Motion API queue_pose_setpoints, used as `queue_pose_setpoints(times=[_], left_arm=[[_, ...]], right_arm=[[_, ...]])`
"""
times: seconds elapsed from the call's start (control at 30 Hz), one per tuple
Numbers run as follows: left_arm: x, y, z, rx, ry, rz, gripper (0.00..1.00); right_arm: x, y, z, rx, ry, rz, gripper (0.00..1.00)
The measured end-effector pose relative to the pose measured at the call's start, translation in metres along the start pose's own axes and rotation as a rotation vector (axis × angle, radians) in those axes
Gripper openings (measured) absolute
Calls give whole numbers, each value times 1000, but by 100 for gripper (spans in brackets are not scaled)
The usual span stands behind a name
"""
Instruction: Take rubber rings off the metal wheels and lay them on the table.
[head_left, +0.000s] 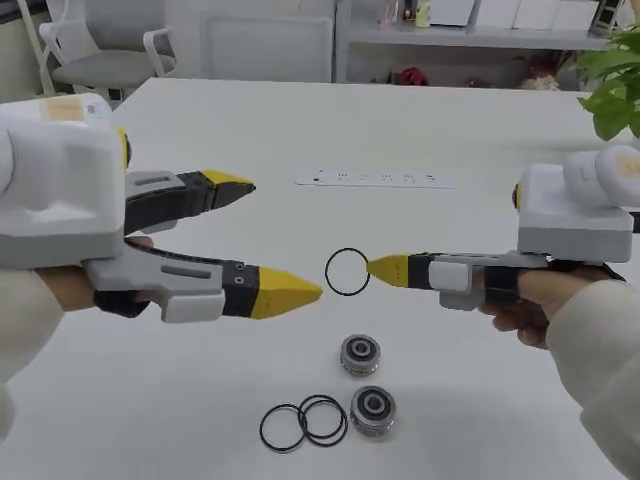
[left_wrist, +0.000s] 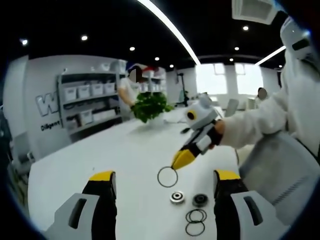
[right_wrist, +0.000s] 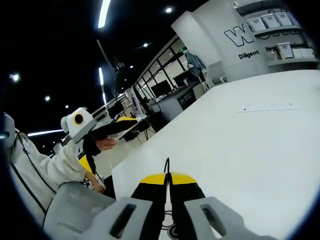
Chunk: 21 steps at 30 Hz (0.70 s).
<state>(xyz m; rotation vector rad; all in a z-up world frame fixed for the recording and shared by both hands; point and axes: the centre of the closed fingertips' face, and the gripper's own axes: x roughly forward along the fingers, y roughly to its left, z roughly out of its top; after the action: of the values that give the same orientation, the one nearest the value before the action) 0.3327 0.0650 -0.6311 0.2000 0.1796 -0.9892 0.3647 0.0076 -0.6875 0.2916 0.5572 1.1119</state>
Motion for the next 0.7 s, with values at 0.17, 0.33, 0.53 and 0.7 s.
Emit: queue_pose_setpoints(times=[0.17,0.33,0.53,0.7], left_arm=[[-11,-4,-12,-21,21,12,81],[-21,-6,-18,-40,22,23,81],[-30,-10,-26,-51,33,23,81],[-35,-10,-36,-81,40,28,81]], right_arm=[[11,10,-15,-3,54,34,0],[22,22,-34,-16,122,72,0],[33,36,-53,-27,188,116,0],[39,42,-66,-31,231,137,0]])
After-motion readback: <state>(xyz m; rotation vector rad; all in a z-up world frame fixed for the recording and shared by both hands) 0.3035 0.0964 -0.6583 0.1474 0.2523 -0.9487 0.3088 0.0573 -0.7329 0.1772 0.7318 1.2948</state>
